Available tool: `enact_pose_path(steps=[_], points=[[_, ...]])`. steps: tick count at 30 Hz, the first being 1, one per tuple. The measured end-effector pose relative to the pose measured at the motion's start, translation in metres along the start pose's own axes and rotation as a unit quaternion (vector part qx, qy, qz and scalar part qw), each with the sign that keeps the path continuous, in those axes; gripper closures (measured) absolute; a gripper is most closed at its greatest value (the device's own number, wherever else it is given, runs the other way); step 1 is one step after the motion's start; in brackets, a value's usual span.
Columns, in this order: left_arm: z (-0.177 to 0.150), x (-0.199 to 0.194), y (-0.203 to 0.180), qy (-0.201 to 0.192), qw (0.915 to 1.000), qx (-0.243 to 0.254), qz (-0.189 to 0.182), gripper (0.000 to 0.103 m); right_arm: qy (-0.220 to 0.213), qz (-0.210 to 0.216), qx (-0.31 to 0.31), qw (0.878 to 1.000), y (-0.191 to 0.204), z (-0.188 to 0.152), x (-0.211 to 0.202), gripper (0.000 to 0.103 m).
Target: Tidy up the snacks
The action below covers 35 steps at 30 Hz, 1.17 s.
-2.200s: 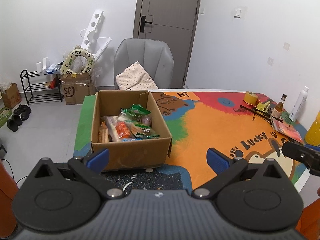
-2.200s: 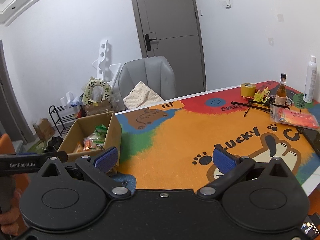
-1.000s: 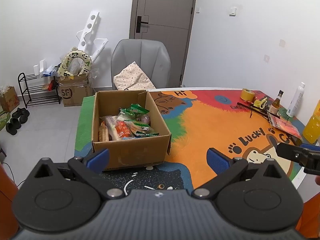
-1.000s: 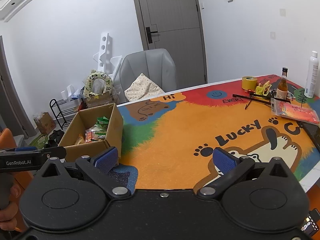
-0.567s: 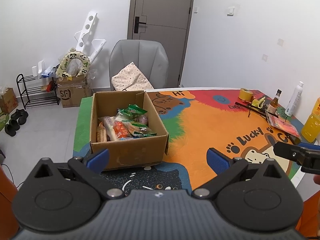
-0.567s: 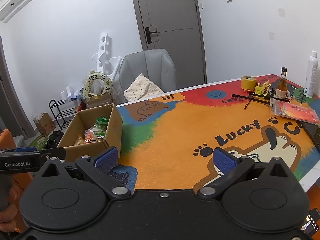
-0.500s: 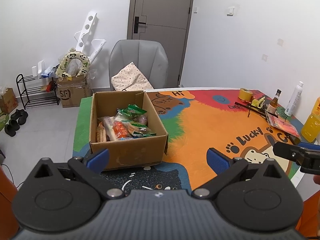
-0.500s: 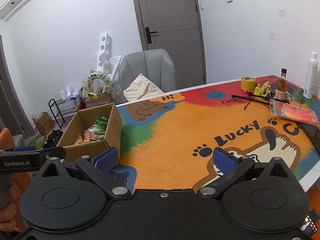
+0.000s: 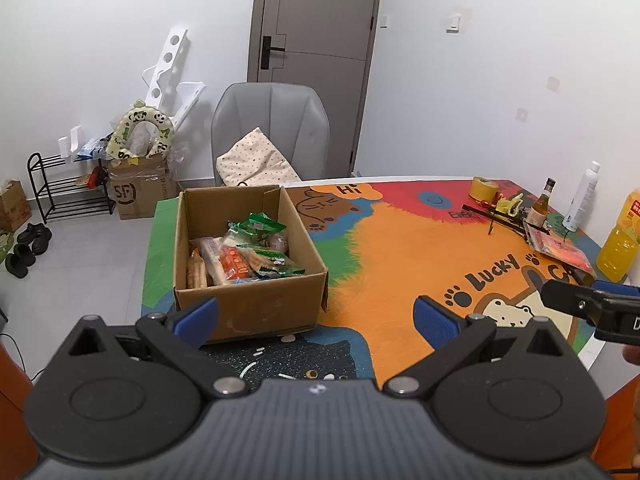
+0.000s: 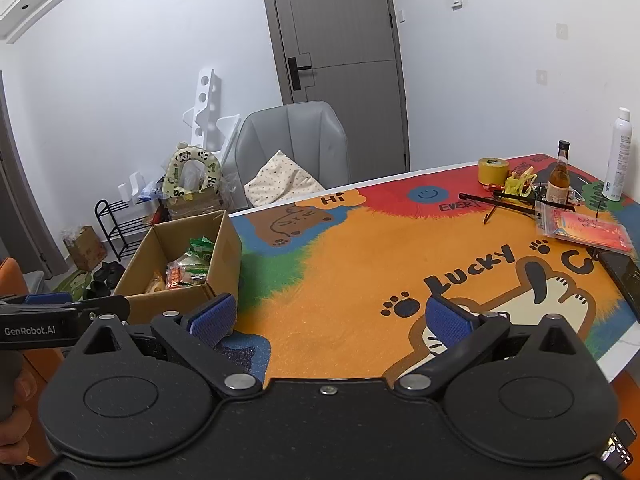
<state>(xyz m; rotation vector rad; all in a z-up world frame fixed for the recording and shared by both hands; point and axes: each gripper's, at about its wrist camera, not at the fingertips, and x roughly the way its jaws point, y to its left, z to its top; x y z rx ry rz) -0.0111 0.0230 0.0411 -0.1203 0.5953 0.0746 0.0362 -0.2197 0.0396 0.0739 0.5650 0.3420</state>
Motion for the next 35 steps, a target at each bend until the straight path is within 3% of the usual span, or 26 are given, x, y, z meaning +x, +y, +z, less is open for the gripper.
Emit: enact_pose_path(steps=[35], points=[[-0.0046, -0.0003, -0.0044, -0.003, 0.9999, 0.013, -0.006, 0.000, 0.004, -0.001, -0.001, 1.000, 0.0008, -0.0027, 0.0026, 0.000]])
